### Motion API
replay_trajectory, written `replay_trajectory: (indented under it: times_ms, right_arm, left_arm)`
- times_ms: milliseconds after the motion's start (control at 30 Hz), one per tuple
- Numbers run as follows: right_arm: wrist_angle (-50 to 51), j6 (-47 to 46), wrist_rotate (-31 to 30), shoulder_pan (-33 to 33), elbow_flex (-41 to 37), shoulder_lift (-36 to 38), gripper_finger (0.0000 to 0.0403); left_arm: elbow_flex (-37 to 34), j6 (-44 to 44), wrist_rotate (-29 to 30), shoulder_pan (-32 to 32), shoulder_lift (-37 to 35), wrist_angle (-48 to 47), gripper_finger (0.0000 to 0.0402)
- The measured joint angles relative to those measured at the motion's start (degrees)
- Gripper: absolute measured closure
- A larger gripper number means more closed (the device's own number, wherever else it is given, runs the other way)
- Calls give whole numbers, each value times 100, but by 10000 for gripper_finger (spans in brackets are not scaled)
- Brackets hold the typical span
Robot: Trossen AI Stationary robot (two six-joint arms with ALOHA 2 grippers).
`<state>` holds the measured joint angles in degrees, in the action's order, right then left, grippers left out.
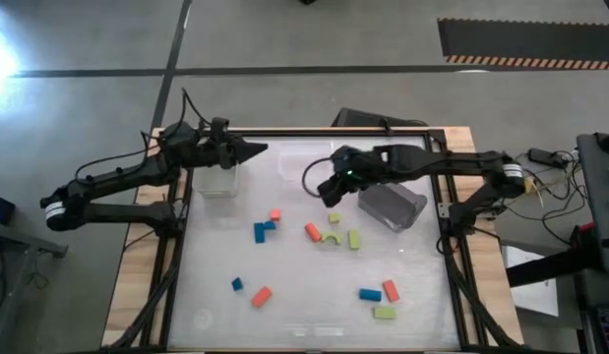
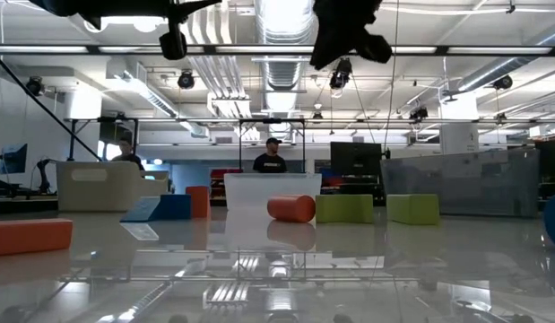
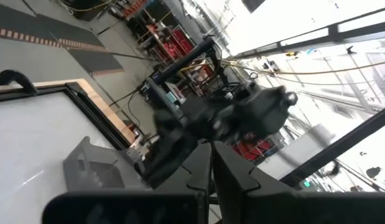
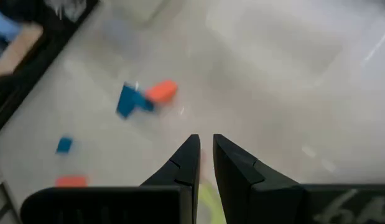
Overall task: Sort & place blocks by color
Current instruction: Put the orange block into the black bin
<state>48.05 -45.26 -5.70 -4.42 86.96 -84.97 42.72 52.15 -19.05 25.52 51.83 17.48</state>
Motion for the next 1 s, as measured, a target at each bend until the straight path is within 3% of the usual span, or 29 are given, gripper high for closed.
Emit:
replay_trajectory:
  times_ms: [167, 533, 1000]
  right_arm:
    - [4, -348, 586, 82, 0, -416, 369]
    - [256, -848, 871, 410, 24, -1207, 369]
    - [1341, -810, 873, 657, 1250, -2349, 369]
  left_arm:
    - [-1, 4, 0, 0, 3, 6, 402]
    - [-21, 1, 295, 0, 1, 855, 402]
    - [-33, -1, 353, 49, -10, 1706, 402]
